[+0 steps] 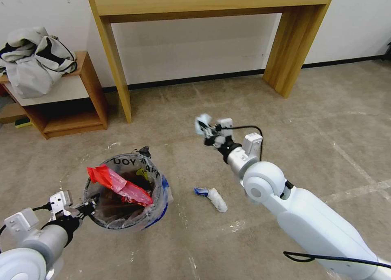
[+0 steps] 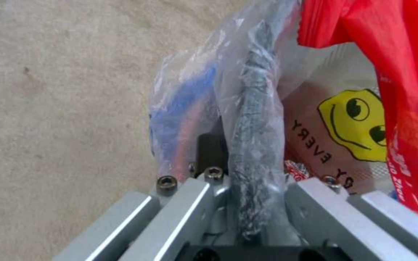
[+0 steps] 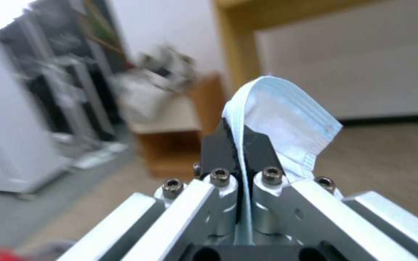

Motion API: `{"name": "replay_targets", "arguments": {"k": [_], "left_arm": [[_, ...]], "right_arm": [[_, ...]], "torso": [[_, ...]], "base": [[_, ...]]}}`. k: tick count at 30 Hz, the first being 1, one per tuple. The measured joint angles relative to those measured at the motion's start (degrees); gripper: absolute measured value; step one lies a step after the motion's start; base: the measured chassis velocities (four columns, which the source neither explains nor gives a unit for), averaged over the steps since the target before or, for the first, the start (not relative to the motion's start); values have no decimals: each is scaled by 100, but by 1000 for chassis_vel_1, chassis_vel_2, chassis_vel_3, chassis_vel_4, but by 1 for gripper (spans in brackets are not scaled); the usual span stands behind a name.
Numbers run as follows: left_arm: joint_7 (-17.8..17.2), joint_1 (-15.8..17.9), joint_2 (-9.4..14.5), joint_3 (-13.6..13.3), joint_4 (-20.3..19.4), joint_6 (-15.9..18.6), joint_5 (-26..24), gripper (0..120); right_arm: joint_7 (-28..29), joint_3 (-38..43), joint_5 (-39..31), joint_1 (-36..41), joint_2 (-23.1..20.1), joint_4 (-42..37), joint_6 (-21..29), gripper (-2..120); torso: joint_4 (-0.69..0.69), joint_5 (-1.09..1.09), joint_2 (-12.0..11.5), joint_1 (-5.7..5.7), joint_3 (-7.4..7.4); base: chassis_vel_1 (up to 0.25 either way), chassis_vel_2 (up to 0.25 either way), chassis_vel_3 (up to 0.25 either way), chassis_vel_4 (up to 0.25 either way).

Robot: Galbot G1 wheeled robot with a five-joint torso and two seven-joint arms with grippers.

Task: Pick up the trash bin and place the garbage on the floor into it.

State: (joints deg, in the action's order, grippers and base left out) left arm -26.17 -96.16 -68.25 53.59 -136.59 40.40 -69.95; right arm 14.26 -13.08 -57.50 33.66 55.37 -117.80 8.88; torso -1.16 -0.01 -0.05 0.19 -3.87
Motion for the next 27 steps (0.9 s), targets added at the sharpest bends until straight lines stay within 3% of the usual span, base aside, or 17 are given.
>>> {"name": "replay_targets", "arguments": {"k": [3,9,27], "left_arm": [[-19,1,41,-22,-28,9,-60,1],[-111,25,364,-137,-151,72,-410,1],[-184,227,852,-215,-38,85,-719,1]], "right_arm": [[-127,-158,-197,-163,-1,-117,-152,0],[-393,-921,-672,-807,92,-160,-580,0],[181,-2364,-1207,-1588,234,-426,-146,0]], "torso": [[-1,-1,0,0,0],[0,0,0,0,0],[-1,-1,0,0,0]], "base": [[0,0,0,0],[0,0,0,0],[0,0,0,0]]}}
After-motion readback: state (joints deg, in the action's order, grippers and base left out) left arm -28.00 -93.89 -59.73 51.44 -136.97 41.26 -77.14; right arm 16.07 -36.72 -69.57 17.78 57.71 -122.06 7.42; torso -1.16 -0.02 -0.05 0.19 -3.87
